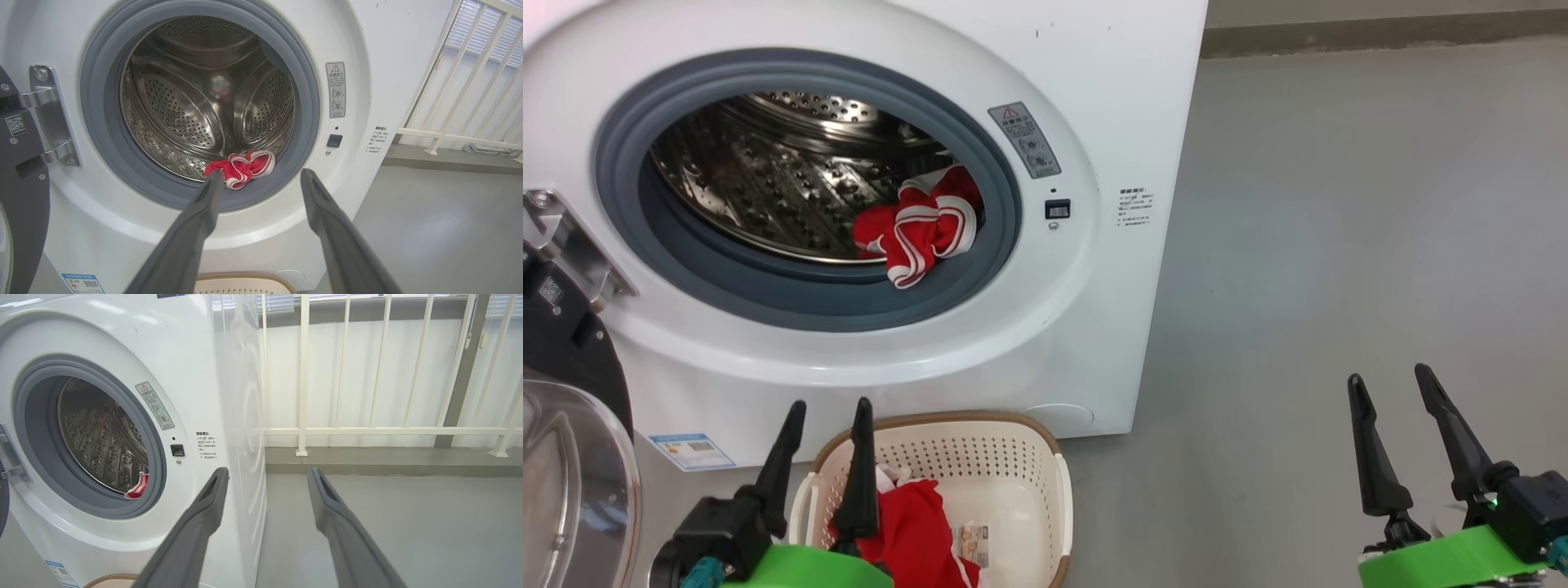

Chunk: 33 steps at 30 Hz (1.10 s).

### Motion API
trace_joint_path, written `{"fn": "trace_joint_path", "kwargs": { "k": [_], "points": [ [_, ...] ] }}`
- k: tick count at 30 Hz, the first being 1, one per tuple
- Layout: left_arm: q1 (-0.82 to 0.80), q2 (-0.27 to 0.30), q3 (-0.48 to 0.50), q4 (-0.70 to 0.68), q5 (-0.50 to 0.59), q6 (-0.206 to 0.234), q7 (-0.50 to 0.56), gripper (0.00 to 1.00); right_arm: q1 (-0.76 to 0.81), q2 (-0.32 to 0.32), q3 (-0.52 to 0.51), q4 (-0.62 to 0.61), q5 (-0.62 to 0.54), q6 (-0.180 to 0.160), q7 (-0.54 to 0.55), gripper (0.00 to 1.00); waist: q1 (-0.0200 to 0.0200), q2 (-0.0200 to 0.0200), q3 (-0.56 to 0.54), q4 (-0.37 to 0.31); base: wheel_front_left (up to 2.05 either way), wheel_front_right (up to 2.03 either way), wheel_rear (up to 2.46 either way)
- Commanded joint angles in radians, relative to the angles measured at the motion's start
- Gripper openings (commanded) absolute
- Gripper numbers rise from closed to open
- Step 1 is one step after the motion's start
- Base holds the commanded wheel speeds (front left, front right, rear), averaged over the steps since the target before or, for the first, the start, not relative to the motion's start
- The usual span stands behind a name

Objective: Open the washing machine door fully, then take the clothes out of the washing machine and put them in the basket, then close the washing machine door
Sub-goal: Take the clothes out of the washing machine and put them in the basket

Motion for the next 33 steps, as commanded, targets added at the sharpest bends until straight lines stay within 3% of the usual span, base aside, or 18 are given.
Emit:
{"fn": "trace_joint_path", "kwargs": {
  "k": [1,33],
  "points": [
    [-0.001,0.019,0.034,-0.033,-0.009,0.009,0.005,1.00,0.000,-0.013,0.019,-0.028,-0.010,0.006,-0.006,1.00,0.0000,0.0000,-0.009,-0.002,0.00,0.00,0.00],
    [0.077,0.039,0.033,-0.068,-0.040,0.041,0.037,1.00,0.036,-0.013,0.015,-0.026,-0.023,0.006,-0.006,1.00,0.0000,0.0000,-0.057,-0.019,0.00,0.00,0.00]
  ]
}}
